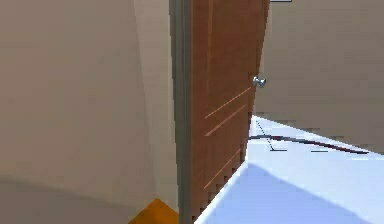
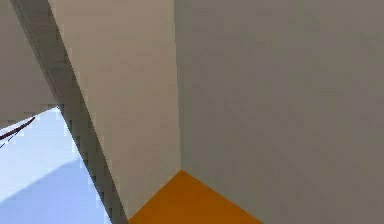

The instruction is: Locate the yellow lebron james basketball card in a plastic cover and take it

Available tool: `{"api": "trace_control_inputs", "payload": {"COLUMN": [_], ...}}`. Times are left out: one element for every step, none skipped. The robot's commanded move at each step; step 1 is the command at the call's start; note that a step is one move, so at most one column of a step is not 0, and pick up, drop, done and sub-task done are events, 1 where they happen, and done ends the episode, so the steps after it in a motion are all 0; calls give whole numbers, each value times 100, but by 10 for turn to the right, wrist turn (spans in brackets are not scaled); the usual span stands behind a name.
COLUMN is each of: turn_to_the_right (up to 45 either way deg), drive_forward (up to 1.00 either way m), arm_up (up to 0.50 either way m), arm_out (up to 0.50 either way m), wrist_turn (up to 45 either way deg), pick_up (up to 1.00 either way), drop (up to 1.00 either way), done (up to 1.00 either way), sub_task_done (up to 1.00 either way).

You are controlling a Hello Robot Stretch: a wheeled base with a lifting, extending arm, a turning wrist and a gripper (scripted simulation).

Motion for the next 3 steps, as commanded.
{"api": "trace_control_inputs", "payload": {"turn_to_the_right": [0,390,0], "drive_forward": [5,0,100], "arm_up": [0,0,0], "arm_out": [0,0,0], "wrist_turn": [0,0,0], "pick_up": [0,0,0], "drop": [0,0,0], "done": [0,0,0], "sub_task_done": [0,0,0]}}
